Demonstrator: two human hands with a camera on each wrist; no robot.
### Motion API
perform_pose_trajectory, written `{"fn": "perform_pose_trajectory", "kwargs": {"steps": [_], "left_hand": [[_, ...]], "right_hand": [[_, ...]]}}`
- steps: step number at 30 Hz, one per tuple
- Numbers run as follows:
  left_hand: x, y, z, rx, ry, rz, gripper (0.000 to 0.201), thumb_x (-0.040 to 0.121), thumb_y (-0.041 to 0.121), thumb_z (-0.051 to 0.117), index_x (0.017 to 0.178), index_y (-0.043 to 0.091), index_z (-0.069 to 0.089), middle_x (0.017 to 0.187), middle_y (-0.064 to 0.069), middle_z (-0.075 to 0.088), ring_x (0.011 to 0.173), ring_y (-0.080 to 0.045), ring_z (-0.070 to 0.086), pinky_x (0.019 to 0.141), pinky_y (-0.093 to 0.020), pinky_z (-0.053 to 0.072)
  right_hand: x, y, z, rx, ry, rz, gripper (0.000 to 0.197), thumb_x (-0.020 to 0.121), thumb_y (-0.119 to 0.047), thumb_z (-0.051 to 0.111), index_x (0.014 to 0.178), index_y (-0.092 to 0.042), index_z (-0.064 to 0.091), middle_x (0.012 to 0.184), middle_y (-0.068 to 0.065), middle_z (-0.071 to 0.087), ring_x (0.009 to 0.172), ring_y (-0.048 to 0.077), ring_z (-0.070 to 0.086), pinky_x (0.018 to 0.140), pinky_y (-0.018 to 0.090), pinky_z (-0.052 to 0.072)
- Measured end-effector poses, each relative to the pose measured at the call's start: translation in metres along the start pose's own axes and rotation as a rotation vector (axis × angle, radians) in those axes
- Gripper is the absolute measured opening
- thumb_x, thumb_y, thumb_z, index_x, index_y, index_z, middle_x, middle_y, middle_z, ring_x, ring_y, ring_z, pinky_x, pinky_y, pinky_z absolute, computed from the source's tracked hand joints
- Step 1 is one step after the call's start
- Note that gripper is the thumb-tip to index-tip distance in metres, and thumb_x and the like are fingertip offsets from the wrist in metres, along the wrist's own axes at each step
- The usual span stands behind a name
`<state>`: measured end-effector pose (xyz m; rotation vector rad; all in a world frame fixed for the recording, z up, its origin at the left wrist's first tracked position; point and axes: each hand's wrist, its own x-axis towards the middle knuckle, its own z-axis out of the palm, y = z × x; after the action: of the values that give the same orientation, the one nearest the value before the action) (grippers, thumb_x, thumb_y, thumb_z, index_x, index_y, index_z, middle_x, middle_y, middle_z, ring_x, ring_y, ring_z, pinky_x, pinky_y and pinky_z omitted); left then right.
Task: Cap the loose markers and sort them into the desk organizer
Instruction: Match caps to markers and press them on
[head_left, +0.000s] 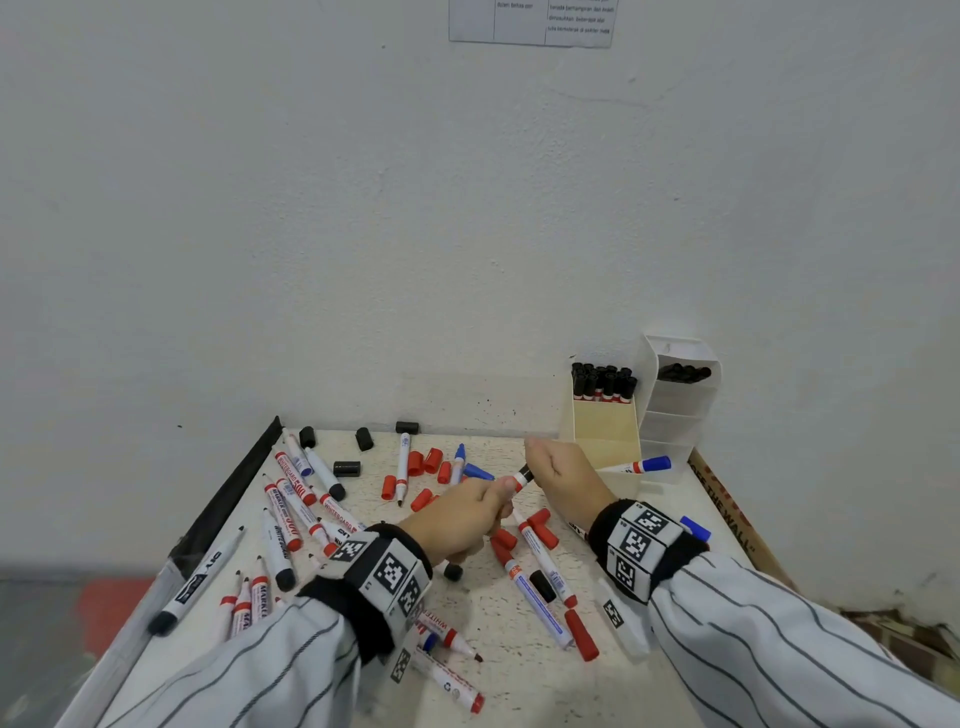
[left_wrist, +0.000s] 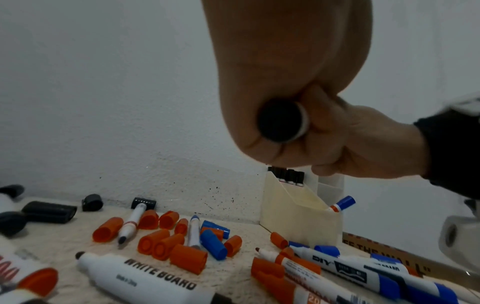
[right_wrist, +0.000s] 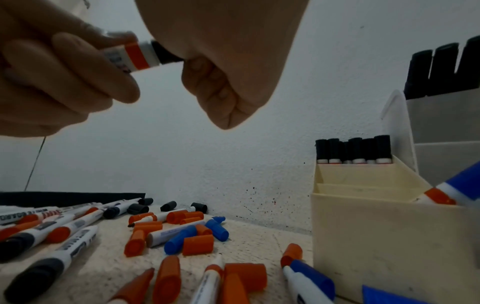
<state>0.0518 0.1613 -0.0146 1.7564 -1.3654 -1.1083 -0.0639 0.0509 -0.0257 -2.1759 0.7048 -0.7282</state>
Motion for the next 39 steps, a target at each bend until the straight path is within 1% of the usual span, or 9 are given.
{"fn": "perform_pose_trajectory", "kwargs": {"steps": [3, 5, 9, 13, 20, 28, 31, 35, 39], "left_hand": [[-0.003, 0.003, -0.001, -0.147, -0.093, -0.072, 0.043, 0.098, 0.048, 0.025, 0.069, 0.02, 0.038, 0.054, 0.008, 0.03, 0.038, -0.006, 0.019, 0.036, -0.018, 0.017], [-0.001, 0.006, 0.003, 0.023, -0.023, 0.001, 0.043, 0.099, 0.046, 0.026, 0.068, 0.019, 0.038, 0.056, 0.006, 0.031, 0.041, -0.007, 0.023, 0.039, -0.021, 0.025], [0.005, 0.001, 0.014, 0.423, 0.203, 0.147, 0.04, 0.101, 0.037, 0.027, 0.07, 0.02, 0.046, 0.065, 0.004, 0.048, 0.061, -0.012, 0.045, 0.07, -0.028, 0.043], [0.008, 0.001, 0.019, 0.41, 0.214, 0.133, 0.042, 0.101, 0.037, 0.026, 0.074, 0.015, 0.05, 0.069, 0.0, 0.051, 0.063, -0.013, 0.047, 0.066, -0.025, 0.042], [0.007, 0.015, 0.018, -0.227, -0.121, -0.095, 0.046, 0.098, 0.05, 0.025, 0.063, 0.02, 0.032, 0.052, 0.005, 0.024, 0.038, -0.007, 0.015, 0.036, -0.015, 0.013], [0.018, 0.014, 0.026, -0.175, -0.117, -0.047, 0.046, 0.099, 0.047, 0.028, 0.066, 0.017, 0.042, 0.046, 0.009, 0.033, 0.035, -0.005, 0.025, 0.035, -0.017, 0.024], [0.021, 0.018, 0.022, -0.039, -0.08, 0.001, 0.045, 0.098, 0.047, 0.029, 0.081, 0.015, 0.056, 0.063, 0.006, 0.049, 0.047, -0.002, 0.041, 0.046, -0.013, 0.036], [0.025, 0.003, 0.004, 0.141, 0.082, -0.049, 0.045, 0.1, 0.042, 0.027, 0.124, 0.015, 0.054, 0.123, 0.001, 0.055, 0.105, -0.011, 0.052, 0.095, -0.026, 0.04], [0.018, -0.032, -0.019, 0.341, 0.282, -0.216, 0.021, 0.098, 0.026, 0.041, 0.101, 0.015, 0.058, 0.106, -0.005, 0.06, 0.081, -0.011, 0.055, 0.071, -0.021, 0.044]], "right_hand": [[-0.005, 0.001, -0.003, -0.032, -0.002, -0.071, 0.04, 0.098, -0.02, 0.033, 0.058, -0.021, 0.035, 0.054, -0.006, 0.032, 0.048, 0.003, 0.034, 0.05, 0.017, 0.027], [-0.006, 0.002, -0.005, -0.036, 0.009, -0.043, 0.043, 0.1, -0.019, 0.033, 0.056, -0.02, 0.035, 0.053, -0.005, 0.032, 0.048, 0.005, 0.032, 0.049, 0.018, 0.026], [-0.004, 0.001, -0.007, -0.043, -0.03, 0.082, 0.047, 0.101, -0.02, 0.03, 0.054, -0.017, 0.031, 0.051, -0.003, 0.028, 0.049, 0.011, 0.028, 0.05, 0.024, 0.024], [-0.008, 0.003, -0.01, -0.044, -0.074, 0.114, 0.047, 0.101, -0.02, 0.028, 0.054, -0.017, 0.031, 0.052, -0.002, 0.028, 0.05, 0.012, 0.028, 0.052, 0.027, 0.025], [-0.015, 0.006, -0.022, -0.031, -0.05, -0.032, 0.041, 0.096, -0.025, 0.029, 0.056, -0.019, 0.033, 0.053, -0.004, 0.031, 0.047, 0.004, 0.032, 0.051, 0.018, 0.026], [-0.018, 0.019, -0.032, -0.106, -0.126, -0.055, 0.035, 0.1, -0.02, 0.034, 0.065, -0.019, 0.04, 0.06, -0.005, 0.037, 0.057, 0.006, 0.035, 0.056, 0.016, 0.031], [-0.014, 0.024, -0.037, -0.098, -0.11, -0.023, 0.029, 0.098, -0.025, 0.04, 0.07, -0.02, 0.043, 0.063, -0.004, 0.043, 0.058, 0.008, 0.039, 0.056, 0.016, 0.033], [-0.008, 0.022, -0.049, -0.051, -0.049, 0.009, 0.015, 0.097, -0.025, 0.044, 0.082, -0.022, 0.049, 0.072, 0.001, 0.056, 0.06, 0.011, 0.048, 0.055, 0.017, 0.04], [0.0, 0.019, -0.064, -0.013, 0.126, -0.019, 0.005, 0.095, -0.017, 0.048, 0.092, -0.015, 0.051, 0.075, -0.003, 0.058, 0.055, 0.001, 0.052, 0.054, 0.012, 0.044]]}}
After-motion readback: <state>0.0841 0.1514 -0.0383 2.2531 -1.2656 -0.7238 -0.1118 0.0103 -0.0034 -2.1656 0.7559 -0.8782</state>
